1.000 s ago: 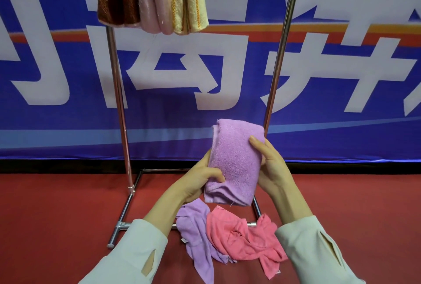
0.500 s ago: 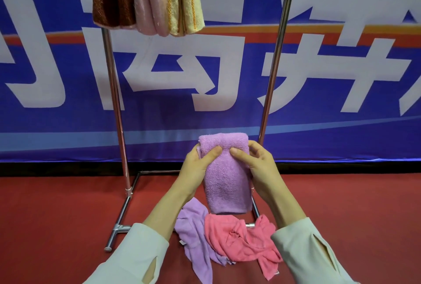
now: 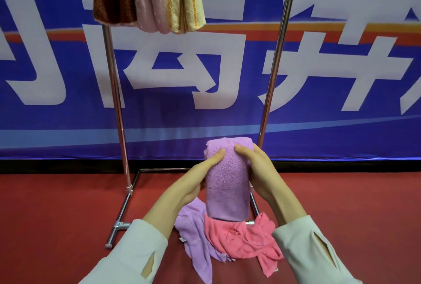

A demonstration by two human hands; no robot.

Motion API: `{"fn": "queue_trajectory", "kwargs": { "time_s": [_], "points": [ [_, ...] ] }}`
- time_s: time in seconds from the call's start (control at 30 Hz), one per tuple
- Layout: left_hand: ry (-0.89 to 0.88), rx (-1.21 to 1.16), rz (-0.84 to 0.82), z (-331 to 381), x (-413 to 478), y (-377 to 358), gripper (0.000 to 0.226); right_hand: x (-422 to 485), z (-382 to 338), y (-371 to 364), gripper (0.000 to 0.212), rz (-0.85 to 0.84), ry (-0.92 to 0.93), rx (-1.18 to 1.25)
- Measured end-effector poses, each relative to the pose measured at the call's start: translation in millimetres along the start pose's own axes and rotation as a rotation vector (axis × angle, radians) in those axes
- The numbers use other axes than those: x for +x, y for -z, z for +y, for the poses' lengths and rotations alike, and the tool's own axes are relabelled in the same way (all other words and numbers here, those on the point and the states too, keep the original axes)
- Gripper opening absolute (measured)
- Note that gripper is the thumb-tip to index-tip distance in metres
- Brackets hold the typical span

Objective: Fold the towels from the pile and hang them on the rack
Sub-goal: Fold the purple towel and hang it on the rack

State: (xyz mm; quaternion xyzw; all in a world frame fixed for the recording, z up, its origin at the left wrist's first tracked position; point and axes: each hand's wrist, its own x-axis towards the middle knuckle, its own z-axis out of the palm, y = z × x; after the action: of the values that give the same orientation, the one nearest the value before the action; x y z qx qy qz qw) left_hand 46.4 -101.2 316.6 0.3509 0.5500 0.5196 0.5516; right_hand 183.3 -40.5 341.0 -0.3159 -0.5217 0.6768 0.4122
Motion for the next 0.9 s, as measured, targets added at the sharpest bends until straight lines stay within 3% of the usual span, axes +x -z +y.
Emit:
{"fn": "queue_trajectory", "kwargs": {
  "time_s": [0.2,0.33,0.53,0.6,0.77,0.83,0.9],
  "points": [
    [-0.073,-0.281,0.071,12.6,-0.5,-1.4,0.046,0.7,8.2,-4.6,0.026,-0.068,0.045,-0.016],
    [-0.011,-0.273,0.008,15.4,-4.4,-2.7,0.04,-1.3,11.6,-4.8,0.035,-0.127,0.123,-0.148],
    [-0.106,-0.407,0.096,14.8,-1.5,4.8,0.035,-1.2,17.0,-2.8,0.031,-0.102,0.175,-0.302],
    [-0.168,-0.311,0.171,14.8,0.8,7.5,0.032,0.1,14.2,-0.1,0.024,-0.013,0.198,-0.378],
    [-0.27,0.06,0.169,28.7,-6.7,15.9,0.024,-3.6,0.4,7.5,0.041,0.309,0.315,-0.892],
    [-0.256,0.172,0.129,41.8,-14.8,19.0,0.019,-8.3,-7.1,6.4,0.038,0.363,0.409,-0.83],
    [-0.269,0.336,0.072,60.9,-23.9,23.2,0.015,-9.4,-20.8,1.2,0.028,0.294,0.452,-0.606]
  ]
}}
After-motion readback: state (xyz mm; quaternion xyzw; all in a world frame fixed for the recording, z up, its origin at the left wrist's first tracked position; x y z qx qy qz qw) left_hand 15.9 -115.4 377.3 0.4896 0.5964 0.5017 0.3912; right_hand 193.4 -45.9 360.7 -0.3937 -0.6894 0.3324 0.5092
